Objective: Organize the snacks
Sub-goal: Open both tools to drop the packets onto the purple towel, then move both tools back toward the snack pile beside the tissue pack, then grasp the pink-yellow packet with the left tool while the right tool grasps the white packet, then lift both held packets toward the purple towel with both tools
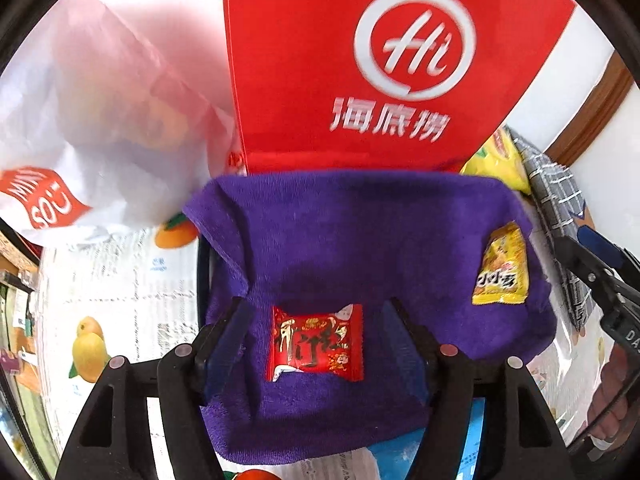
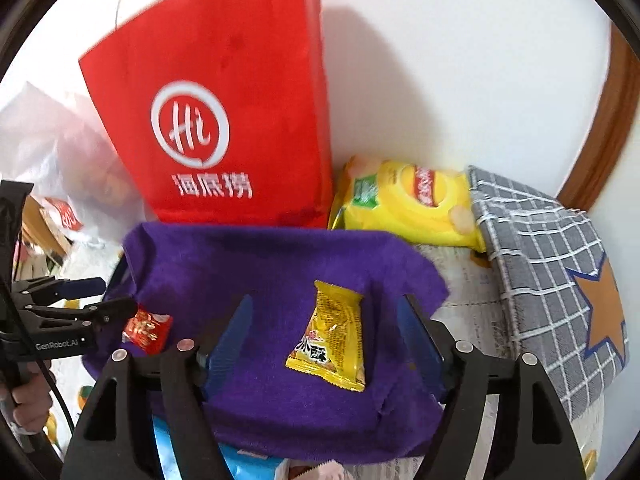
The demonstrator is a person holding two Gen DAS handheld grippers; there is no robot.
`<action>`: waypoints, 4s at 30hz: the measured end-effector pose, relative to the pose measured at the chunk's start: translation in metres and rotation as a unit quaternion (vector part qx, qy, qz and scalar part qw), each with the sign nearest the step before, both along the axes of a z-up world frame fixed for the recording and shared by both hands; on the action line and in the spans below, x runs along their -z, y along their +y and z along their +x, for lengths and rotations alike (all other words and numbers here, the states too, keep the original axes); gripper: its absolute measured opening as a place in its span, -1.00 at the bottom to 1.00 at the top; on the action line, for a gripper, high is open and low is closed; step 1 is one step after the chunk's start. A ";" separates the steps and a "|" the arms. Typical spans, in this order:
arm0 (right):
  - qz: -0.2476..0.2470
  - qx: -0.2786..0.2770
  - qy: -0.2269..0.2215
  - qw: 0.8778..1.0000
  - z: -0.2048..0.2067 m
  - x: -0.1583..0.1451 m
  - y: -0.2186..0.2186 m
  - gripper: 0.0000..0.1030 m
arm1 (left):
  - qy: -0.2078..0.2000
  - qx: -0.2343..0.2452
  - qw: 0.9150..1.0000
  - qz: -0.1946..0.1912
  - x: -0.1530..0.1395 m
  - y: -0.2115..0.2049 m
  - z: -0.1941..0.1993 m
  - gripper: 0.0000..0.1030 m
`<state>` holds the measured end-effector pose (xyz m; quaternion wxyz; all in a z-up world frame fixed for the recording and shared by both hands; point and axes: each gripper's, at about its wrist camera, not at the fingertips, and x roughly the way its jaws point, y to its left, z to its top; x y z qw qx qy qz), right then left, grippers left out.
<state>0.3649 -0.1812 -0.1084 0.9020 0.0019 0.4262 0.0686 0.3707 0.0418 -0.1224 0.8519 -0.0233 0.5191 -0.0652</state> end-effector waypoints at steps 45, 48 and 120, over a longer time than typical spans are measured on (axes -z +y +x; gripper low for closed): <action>-0.028 0.062 -0.091 0.993 -0.200 -0.034 -0.078 0.64 | -0.100 -0.027 0.993 -0.052 -0.066 -0.013 -0.176 0.68; -0.002 0.061 -0.067 0.996 -0.199 -0.023 -0.085 0.64 | -0.106 -0.027 0.994 -0.028 -0.062 -0.015 -0.184 0.68; 0.031 -0.021 0.027 0.999 -0.196 0.047 -0.086 -0.32 | -0.004 -0.001 0.999 -0.042 0.030 0.021 -0.183 0.20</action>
